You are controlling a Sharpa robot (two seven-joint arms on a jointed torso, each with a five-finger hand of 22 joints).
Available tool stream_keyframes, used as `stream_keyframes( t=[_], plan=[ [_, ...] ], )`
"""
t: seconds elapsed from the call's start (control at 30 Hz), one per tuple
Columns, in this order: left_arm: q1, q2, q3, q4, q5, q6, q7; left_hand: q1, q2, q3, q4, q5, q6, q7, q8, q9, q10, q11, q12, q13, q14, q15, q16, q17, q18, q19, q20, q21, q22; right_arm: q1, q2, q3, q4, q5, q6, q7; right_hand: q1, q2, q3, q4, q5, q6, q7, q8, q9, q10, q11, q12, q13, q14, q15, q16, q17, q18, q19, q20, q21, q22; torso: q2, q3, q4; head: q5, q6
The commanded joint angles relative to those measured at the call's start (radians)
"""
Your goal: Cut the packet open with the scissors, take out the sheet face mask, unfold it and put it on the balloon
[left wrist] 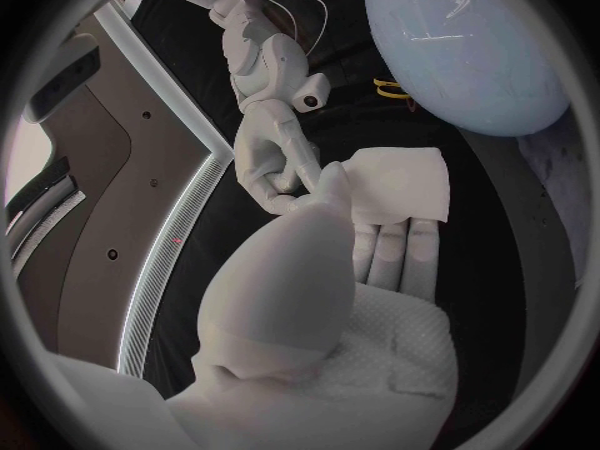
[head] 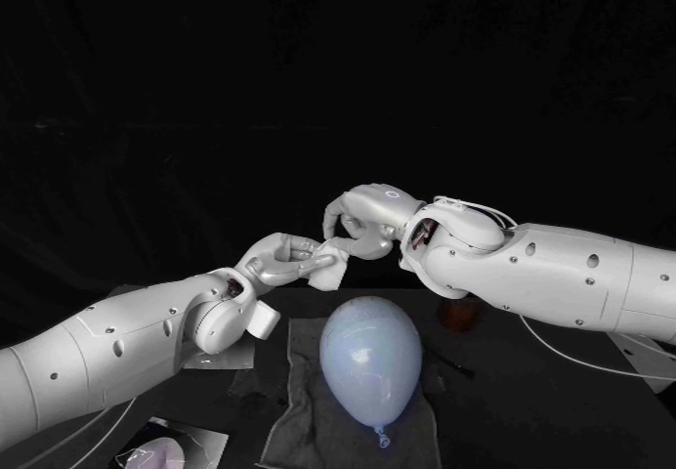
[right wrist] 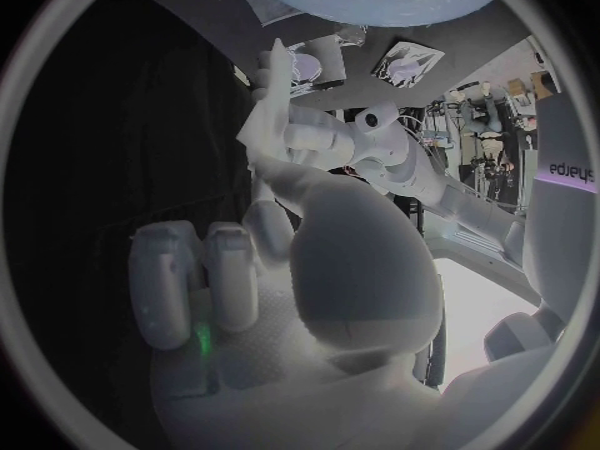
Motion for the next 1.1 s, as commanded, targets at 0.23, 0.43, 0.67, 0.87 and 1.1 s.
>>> stream_keyframes(
  t=[0.23, 0.43, 0.67, 0.87, 1.1],
  plan=[
    [0.001, -0.001, 0.001, 0.009, 0.017, 0.041, 0.002, -0.015, 0.007, 0.004, -0.001, -0.004, 0.008, -0.002, 0.004, 0.001, 0.013, -0.001, -0.01, -0.001, 0.008, 0.001, -0.004, 0.002, 0.005, 0.008, 0.0, 0.0, -0.006, 0.002, 0.018, -0.001, -0.02, -0.169, 0.047, -0.059, 0.002, 0.002, -0.002, -0.003, 0.002, 0.008, 0.001, 0.004, 0.002, 0.007, 0.003, 0.008, 0.008, 0.108, -0.001, 0.007, 0.263, -0.006, 0.107, -0.002, 0.005, 0.263, 0.001, 0.0002, -0.0014, 0.006, -0.005],
    [0.001, -0.006, 0.001, 0.014, 0.034, 0.044, -0.004, -0.035, -0.015, -0.013, -0.001, -0.004, -0.005, 0.002, -0.01, -0.004, 0.001, 0.003, -0.018, -0.003, 0.033, -0.002, 0.002, 0.007, 0.005, 0.009, 0.002, -0.008, -0.014, 0.001, 0.024, -0.002, -0.036, -0.193, 0.032, -0.081, 0.001, 0.002, -0.003, -0.003, 0.002, 0.009, 0.0, 0.004, 0.002, 0.007, 0.003, 0.007, 0.008, 0.108, -0.001, 0.007, 0.263, -0.006, 0.107, -0.002, 0.005, 0.263, 0.0, 0.0012, 0.0004, 0.006, -0.004],
    [0.001, -0.01, 0.001, 0.014, 0.057, 0.05, -0.026, -0.06, -0.011, -0.021, 0.0, -0.004, -0.016, 0.015, -0.024, -0.01, -0.015, 0.011, -0.017, -0.002, 0.045, 0.0, -0.001, 0.009, 0.007, 0.016, 0.003, -0.015, -0.02, 0.001, 0.02, -0.002, -0.033, -0.162, -0.021, -0.095, 0.0, 0.002, -0.003, -0.002, 0.002, 0.009, 0.0, 0.004, 0.002, 0.007, 0.003, 0.006, 0.007, 0.108, -0.001, 0.007, 0.263, -0.006, 0.107, -0.002, 0.005, 0.263, 0.0, 0.0011, -0.0012, 0.007, -0.003],
    [0.001, -0.011, 0.001, 0.013, 0.077, 0.051, -0.039, -0.102, -0.006, -0.036, 0.0, -0.004, -0.021, 0.02, -0.034, -0.013, -0.024, 0.015, -0.015, -0.001, 0.048, 0.003, -0.007, 0.009, 0.006, 0.016, 0.007, -0.025, -0.027, 0.001, 0.018, -0.002, -0.029, -0.124, -0.059, -0.084, -0.005, 0.002, -0.006, 0.003, 0.002, 0.009, -0.001, 0.003, 0.001, 0.007, 0.002, 0.005, 0.007, 0.108, -0.001, 0.007, 0.263, -0.006, 0.107, -0.002, 0.005, 0.263, 0.0, 0.0011, -0.001, 0.007, -0.002],
    [0.001, -0.01, 0.001, 0.01, 0.1, 0.053, -0.055, -0.193, -0.003, -0.084, -0.001, -0.004, -0.021, 0.025, -0.044, -0.016, -0.028, 0.019, -0.013, 0.001, 0.046, 0.008, -0.022, 0.009, 0.006, 0.011, 0.015, -0.043, -0.029, 0.0, 0.016, -0.002, -0.027, -0.104, -0.077, -0.075, -0.01, -0.001, -0.01, 0.007, 0.002, 0.007, -0.002, 0.001, 0.0, 0.003, 0.002, -0.004, 0.001, 0.108, -0.002, 0.005, 0.26, -0.006, 0.107, -0.002, 0.005, 0.263, 0.0, 0.0011, -0.0008, 0.009, 0.0]
  ],
)
